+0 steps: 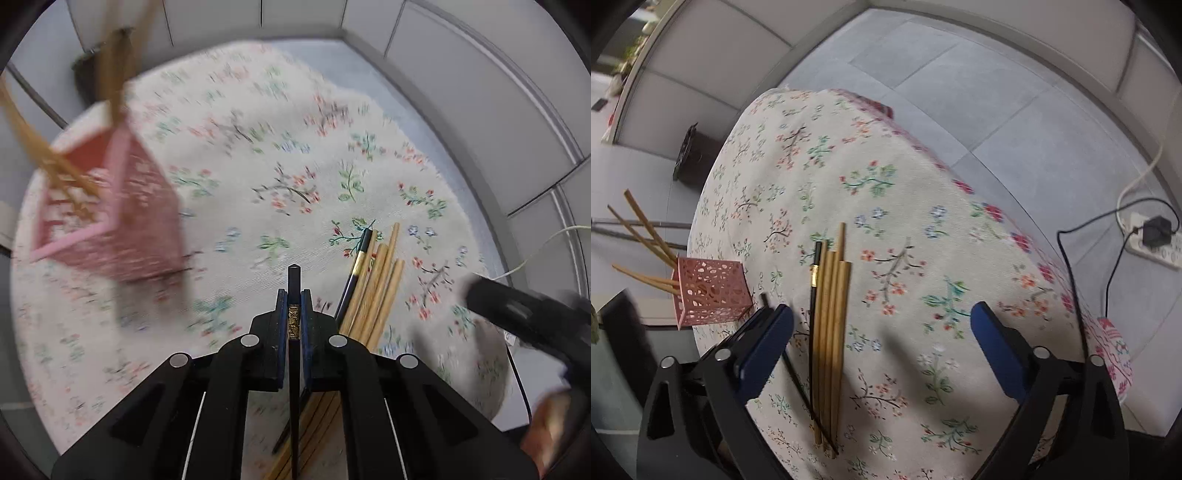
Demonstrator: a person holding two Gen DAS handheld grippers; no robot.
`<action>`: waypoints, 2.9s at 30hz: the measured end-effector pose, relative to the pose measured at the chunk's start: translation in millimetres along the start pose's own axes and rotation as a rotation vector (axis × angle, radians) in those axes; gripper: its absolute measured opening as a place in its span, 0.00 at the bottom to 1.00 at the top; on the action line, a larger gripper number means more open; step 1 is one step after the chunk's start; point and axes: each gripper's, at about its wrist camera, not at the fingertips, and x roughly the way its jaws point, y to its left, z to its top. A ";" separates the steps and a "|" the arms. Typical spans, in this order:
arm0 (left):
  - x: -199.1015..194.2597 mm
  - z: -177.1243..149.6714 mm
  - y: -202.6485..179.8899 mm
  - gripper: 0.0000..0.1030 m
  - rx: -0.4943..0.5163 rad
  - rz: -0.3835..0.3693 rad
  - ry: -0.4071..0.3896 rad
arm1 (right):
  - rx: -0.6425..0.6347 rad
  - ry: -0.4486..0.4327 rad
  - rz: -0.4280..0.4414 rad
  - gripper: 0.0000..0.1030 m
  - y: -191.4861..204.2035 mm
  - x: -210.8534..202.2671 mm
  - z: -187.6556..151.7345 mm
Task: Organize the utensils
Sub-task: 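Grasp a wooden chopstick with the right tool while the left tool lifts its chopstick, then carry both chopsticks upright over the pink basket, opening the left tool then the right tool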
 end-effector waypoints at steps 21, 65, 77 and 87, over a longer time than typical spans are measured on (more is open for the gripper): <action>-110.1 -46.9 45.1 0.06 -0.046 -0.058 -0.211 | -0.049 0.019 -0.150 0.16 36.4 55.1 -0.6; -243.1 18.0 121.6 0.06 -0.273 0.023 -0.621 | -0.442 -0.606 0.419 0.07 177.9 -213.1 -4.6; -216.5 9.9 148.1 0.18 -0.315 0.042 -0.601 | -0.509 -0.615 0.350 0.07 213.5 -154.1 -3.8; -227.0 5.6 159.7 0.29 -0.363 0.043 -0.617 | -0.570 -0.670 0.313 0.07 229.7 -131.9 -18.6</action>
